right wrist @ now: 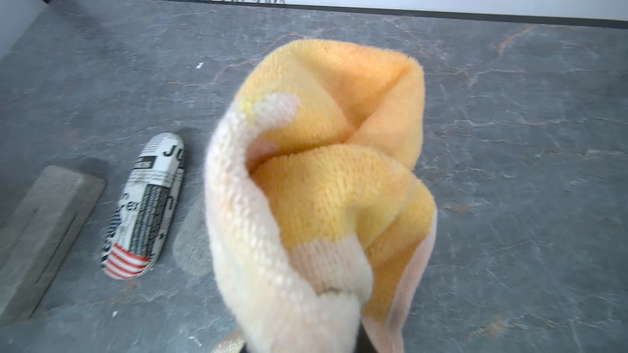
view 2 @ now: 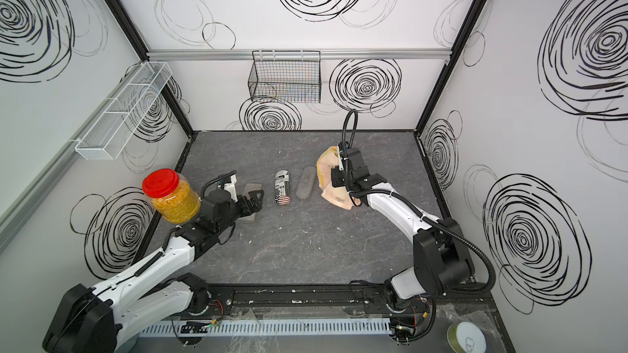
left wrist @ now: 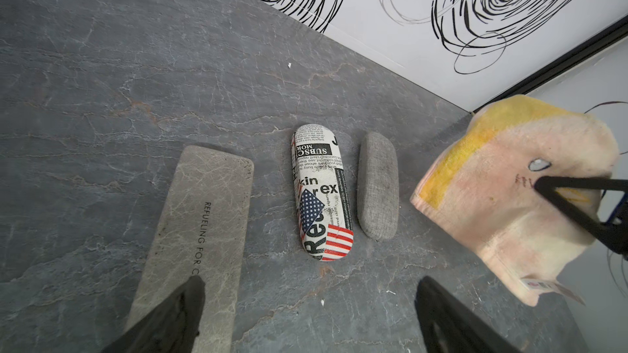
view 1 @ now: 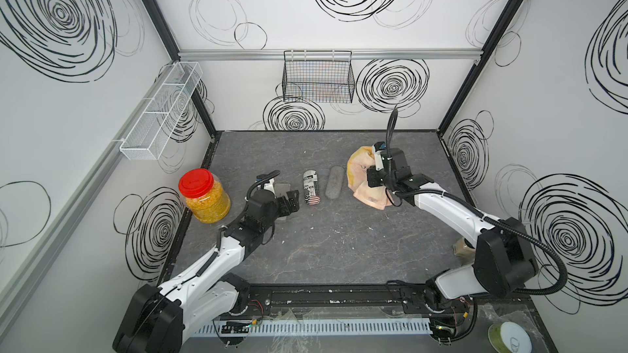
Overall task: Wipe the eyeglass case
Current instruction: Pick up the cleaning item at the center of the board, then adjust the cleaning item at the center of the board.
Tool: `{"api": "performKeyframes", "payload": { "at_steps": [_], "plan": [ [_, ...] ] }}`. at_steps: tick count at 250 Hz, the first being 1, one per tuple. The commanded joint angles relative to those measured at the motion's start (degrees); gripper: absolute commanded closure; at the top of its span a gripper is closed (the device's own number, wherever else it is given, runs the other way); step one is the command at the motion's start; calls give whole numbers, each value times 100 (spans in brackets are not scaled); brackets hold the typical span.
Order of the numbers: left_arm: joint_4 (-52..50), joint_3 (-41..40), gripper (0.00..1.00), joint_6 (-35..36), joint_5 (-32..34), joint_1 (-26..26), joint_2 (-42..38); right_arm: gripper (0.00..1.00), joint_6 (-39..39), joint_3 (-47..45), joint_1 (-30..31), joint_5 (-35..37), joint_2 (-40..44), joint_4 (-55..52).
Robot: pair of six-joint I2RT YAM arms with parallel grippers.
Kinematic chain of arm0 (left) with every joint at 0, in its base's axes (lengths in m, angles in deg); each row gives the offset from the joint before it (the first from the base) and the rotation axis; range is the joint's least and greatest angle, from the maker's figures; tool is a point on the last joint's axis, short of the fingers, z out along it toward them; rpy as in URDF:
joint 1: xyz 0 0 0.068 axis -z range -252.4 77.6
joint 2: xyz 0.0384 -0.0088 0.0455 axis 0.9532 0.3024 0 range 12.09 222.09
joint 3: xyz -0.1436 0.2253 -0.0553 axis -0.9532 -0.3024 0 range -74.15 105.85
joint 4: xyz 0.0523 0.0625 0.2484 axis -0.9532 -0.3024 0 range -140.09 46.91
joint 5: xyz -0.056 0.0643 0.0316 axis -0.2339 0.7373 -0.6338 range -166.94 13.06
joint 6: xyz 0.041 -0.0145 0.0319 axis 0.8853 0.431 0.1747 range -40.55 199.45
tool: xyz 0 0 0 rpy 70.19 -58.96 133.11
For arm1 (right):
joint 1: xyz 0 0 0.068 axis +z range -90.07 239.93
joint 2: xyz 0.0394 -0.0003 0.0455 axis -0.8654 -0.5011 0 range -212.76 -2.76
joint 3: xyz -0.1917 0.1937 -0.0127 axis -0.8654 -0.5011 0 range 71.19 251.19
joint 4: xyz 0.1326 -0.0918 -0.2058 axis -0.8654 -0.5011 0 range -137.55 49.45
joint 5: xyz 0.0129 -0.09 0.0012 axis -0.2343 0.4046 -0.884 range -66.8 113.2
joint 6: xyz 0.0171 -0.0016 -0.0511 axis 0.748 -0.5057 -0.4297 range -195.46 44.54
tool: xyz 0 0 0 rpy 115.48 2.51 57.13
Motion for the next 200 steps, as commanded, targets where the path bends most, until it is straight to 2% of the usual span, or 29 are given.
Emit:
{"api": "performKeyframes", "payload": {
  "at_steps": [1,26,56,106,135,150,172,188,200],
  "plan": [
    [-317,118,0,35,-88,-95,-98,80,-149,-114,167,-201,144,199],
    [-187,73,0,13,-271,-71,-59,80,-132,-153,207,-167,109,60],
    [-99,65,1,-35,-192,29,24,80,86,-112,256,287,37,-446],
    [181,28,1,-54,-213,42,203,73,373,-470,245,-629,-22,-845],
    [265,21,1,-50,-236,78,284,72,640,-750,251,-193,-65,-933],
    [337,-23,1,-53,-239,82,302,69,697,-786,253,3,-106,-1047],
    [431,-78,1,-62,-253,86,330,67,710,-784,277,-50,-202,-1085],
    [472,-88,1,-65,-265,87,366,68,683,-778,358,-128,-272,-1022],
    [489,-85,1,-71,-270,86,378,73,694,-737,449,-16,-312,-1010]
  ]
}}
